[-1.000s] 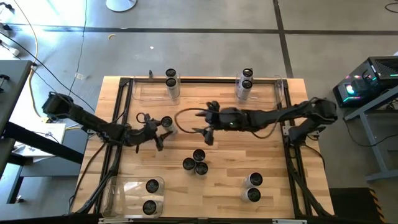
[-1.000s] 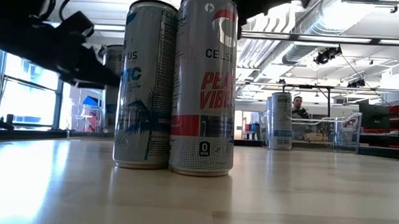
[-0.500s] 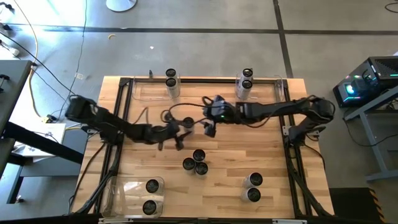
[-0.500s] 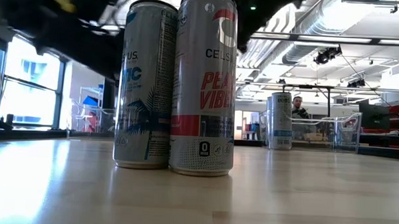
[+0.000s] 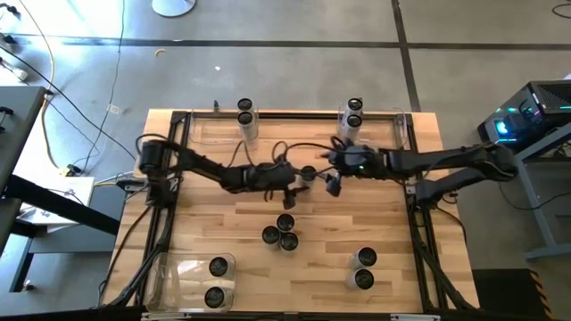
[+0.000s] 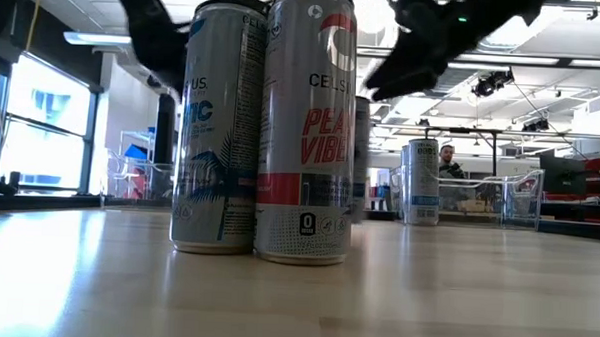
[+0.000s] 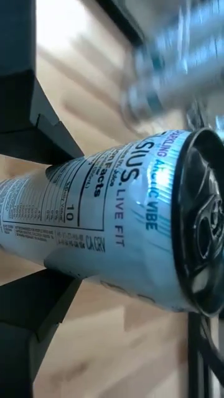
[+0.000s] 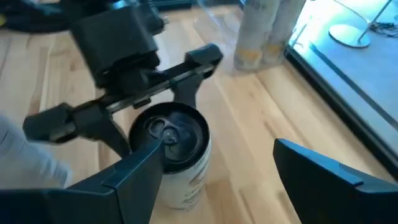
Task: Sort soda cans
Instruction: Move the white soda can to the top center, then put the white-yellow soda can into the top right transparent bin
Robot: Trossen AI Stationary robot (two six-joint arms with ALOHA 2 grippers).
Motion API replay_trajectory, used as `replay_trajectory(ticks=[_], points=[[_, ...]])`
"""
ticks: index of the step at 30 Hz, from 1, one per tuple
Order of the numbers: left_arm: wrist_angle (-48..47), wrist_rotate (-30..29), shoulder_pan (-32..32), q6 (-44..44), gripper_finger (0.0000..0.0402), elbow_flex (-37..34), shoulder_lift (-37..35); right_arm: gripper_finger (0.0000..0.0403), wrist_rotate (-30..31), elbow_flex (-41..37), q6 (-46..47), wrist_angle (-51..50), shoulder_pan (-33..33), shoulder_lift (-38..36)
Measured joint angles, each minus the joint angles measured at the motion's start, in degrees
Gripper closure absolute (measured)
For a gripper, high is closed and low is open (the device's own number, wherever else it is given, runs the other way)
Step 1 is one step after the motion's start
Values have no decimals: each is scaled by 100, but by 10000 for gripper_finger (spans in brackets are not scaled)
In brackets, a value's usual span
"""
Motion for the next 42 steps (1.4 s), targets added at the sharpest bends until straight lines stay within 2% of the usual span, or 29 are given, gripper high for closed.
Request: replay_trajectory(ticks=[4,8,10,14,19,23,28,30,33,35,39,42], points=[[78,360,56,-2,165,438,504,107,-38,-550,151,189,75,-365],[134,481,58,-67,162,730,821,107,-425,-953,350,852,67,-354],[117,533,59,-70,161,796,887,107,-421,-1030,348,1267,93,-234],[119,564,63,-128,160,862,939,107,-206,-1088,314,1403,97,-72],[269,603,64,-170,157,852,948,107,-321,-1088,299,1427,90,179],[282,719,66,-199,129,865,954,112,-267,-1088,346,1456,98,454],[178,788,64,-505,80,865,916,167,-164,-1088,345,1652,132,519],[-69,820,30,-521,70,860,791,167,-145,-1101,346,1608,164,373],[-685,629,-43,-465,66,864,400,167,0,-1102,458,1479,177,-67],[-1228,352,-101,-468,66,866,129,167,370,-1101,506,1264,170,-479],[-2253,-635,-331,-709,65,852,-388,167,1250,-929,597,672,156,-1387],[-2569,-1447,-611,-917,65,864,-663,167,1883,-443,578,-36,92,-1945]])
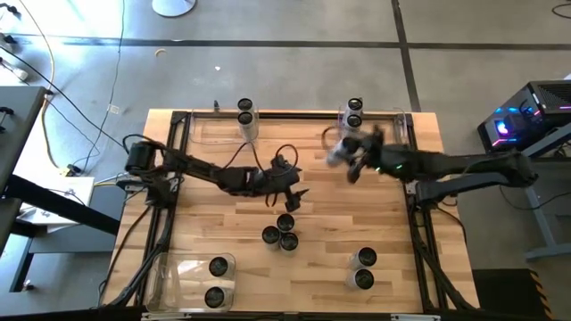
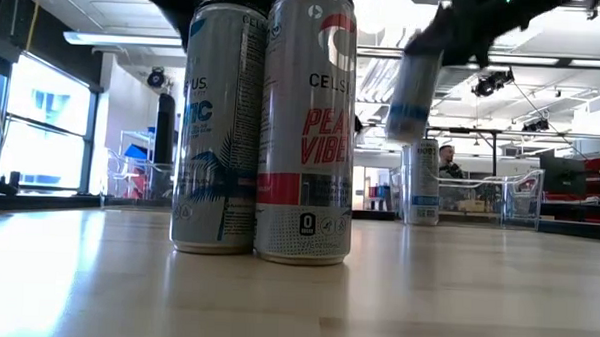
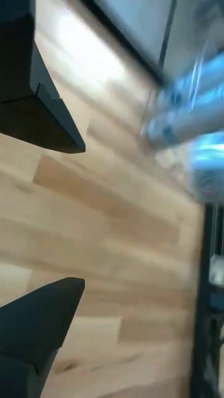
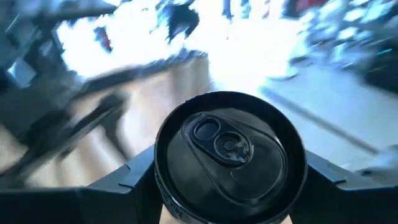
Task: Sort soda cans
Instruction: Put the white-yellow soda can into the top right transparent bin
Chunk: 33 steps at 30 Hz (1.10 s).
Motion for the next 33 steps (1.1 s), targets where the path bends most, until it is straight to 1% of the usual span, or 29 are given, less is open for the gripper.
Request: replay_trajectory(ticks=[2,4,7,9,11,14,16,18,20,23,26,30,33], points=[[-132,-466,-232,-47,65,-7,-69,167,427,407,-170,-508,-139,-235],[-39,-777,-464,-44,64,-8,-96,167,724,859,-399,-928,-377,-348],[-9,-1259,-729,-42,64,-6,-112,167,806,1526,-686,-1614,-985,-317],[-86,-1488,-854,-41,64,-6,-110,167,781,1811,-779,-1943,-1519,-211],[-71,-1718,-952,-44,64,-6,-108,167,612,1912,-882,-2211,-2088,-99],[-53,-2040,-1033,-24,64,-6,-108,167,-46,1847,-902,-2267,-2907,71],[-59,-2073,-1013,30,64,-6,-109,167,-472,1758,-905,-2258,-3352,209],[-111,-1918,-904,58,64,-6,-169,167,-767,1648,-903,-2256,-3696,362],[-184,-1771,-773,21,64,-6,-302,167,-1009,1534,-901,-2221,-3916,487],[-379,-1765,-625,213,64,-6,-540,167,-1152,1411,-953,-2122,-4106,622],[-609,-1754,-553,404,64,-6,-766,167,-1210,1398,-989,-2189,-4135,728],[-903,-1849,-538,419,64,-4,-1072,167,-1228,1398,-1028,-2162,-4135,723],[-1080,-1889,-545,406,64,-4,-1180,167,-1399,1398,-999,-2277,-4136,713]])
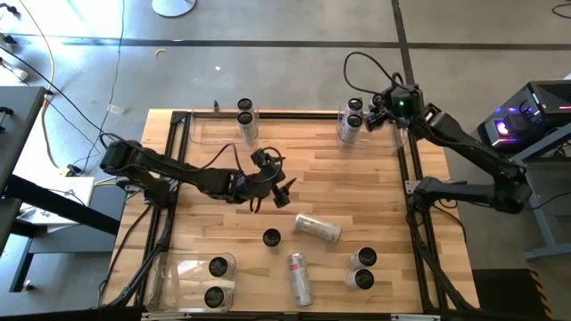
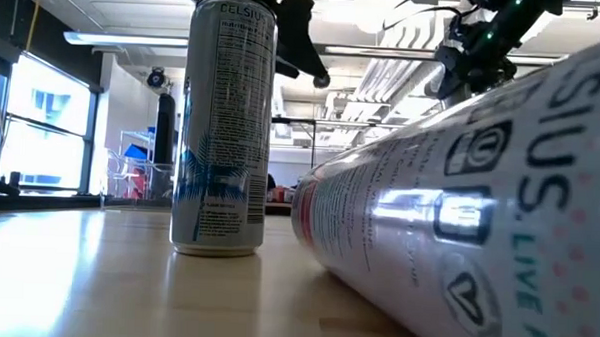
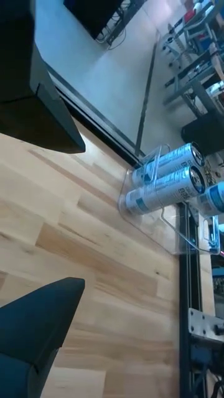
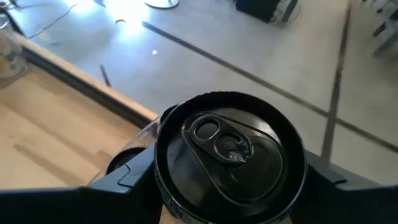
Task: Sort soda cans
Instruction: Put the white-yellow soda can into the top right transparent bin
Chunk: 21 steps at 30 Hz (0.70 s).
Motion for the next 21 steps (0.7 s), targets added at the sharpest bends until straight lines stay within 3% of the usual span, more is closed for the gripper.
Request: replay_trajectory(ticks=[9,12,21], points=[[-134,-74,-130,-175,64,-1,-28,167,-79,1,297,-333,-34,37],[-161,-280,-196,-194,64,-1,-28,167,162,-91,370,-166,-49,149],[-185,-271,-381,-251,64,1,-28,167,148,-1977,730,2634,-782,136]])
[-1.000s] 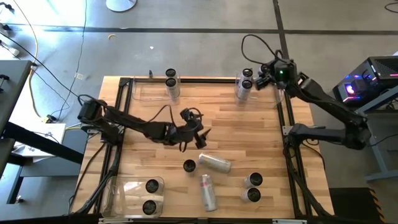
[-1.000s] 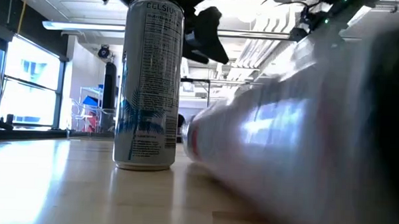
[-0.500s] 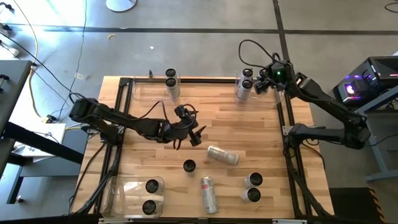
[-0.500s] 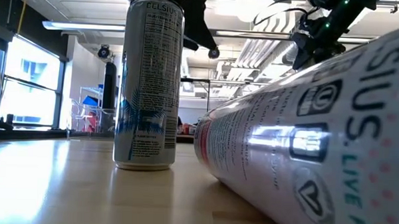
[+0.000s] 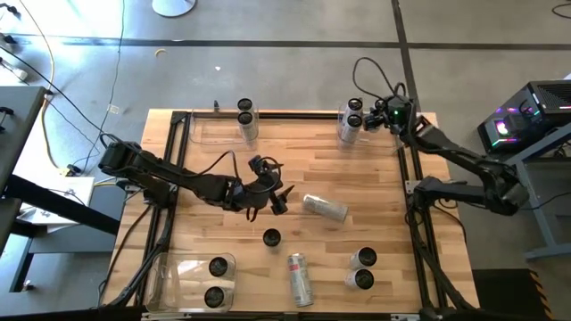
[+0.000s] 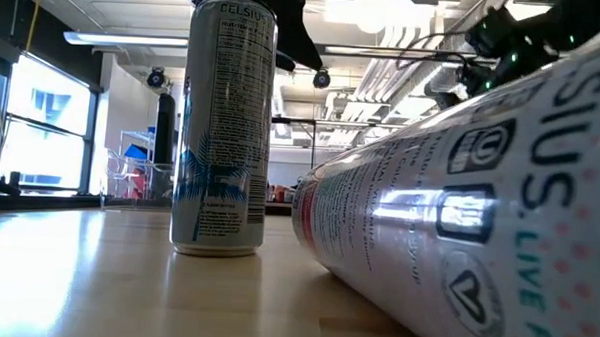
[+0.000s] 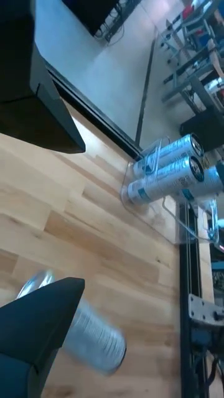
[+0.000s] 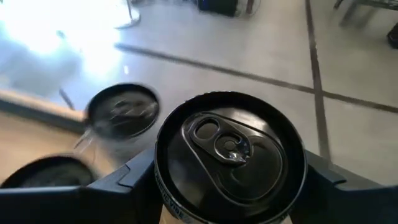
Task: Sort soda cans
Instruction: Put the white-yellow soda can into the top right transparent bin, then adjust the white-yellow soda can on the table
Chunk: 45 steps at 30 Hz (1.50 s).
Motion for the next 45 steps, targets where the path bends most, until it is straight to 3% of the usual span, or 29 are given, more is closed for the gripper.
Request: replay_trajectory(ticks=[4,15,20,24,29,35,45], points=[[2,344,-34,57,64,-1,1,167,-491,-527,153,949,-295,206],[308,1737,169,435,64,4,352,163,-576,-633,-126,1593,-487,1077],[570,2268,449,534,64,4,667,82,-635,-663,-153,1413,-489,878],[936,2780,634,777,64,4,864,54,-622,-657,-160,1438,-489,447],[1358,3189,834,1112,64,4,1102,50,-604,-652,-130,1089,-474,-456],[1370,3226,1133,1112,64,4,1169,49,-833,-213,-120,-491,175,-1513],[1351,2931,1177,1002,64,2,1150,47,-2676,-54,129,-2077,1691,-1722]])
